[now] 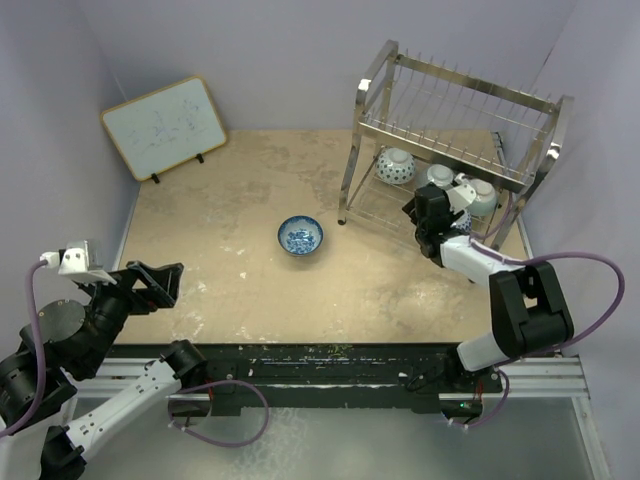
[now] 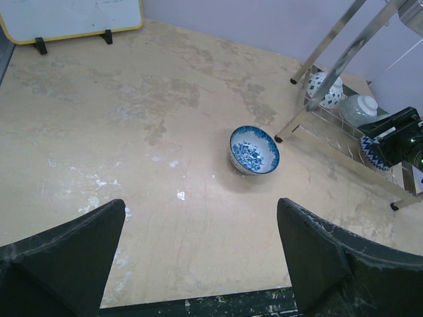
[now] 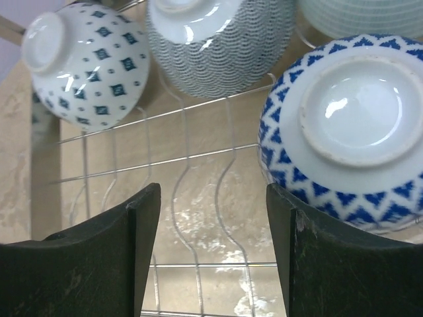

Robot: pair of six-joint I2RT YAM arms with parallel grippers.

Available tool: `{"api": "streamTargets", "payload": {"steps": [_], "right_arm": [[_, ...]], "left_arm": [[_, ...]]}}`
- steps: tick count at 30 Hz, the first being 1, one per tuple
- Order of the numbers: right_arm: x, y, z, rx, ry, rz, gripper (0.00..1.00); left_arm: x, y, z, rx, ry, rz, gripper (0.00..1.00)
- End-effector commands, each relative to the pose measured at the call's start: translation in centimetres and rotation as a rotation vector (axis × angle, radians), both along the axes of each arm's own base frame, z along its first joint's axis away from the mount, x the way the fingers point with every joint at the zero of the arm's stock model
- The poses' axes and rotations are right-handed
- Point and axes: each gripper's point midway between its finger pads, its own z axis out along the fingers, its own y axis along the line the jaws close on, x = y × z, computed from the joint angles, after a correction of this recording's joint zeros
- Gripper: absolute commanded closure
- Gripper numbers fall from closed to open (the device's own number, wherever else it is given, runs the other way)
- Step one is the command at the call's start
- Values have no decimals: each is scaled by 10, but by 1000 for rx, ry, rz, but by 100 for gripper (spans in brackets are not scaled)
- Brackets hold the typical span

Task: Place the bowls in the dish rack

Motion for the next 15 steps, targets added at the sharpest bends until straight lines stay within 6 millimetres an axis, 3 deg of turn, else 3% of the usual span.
{"api": "streamTargets", "payload": {"steps": [1,5,9,15], "right_arm": [[-19,-37,-6,-28,32,-136,32],[-25,-43,-5,-17,27,-145,32],[-20,-36,12,-56,1,-58,25],[-12,6,56,-63,-131,224,24]], "left_arm": [[-4,6,7,-28,-29,10,1],[-4,6,6,-30,-29,11,1],[-3,5,7,-29,-28,9,1],[-1,3,7,-34,-29,9,1]]}}
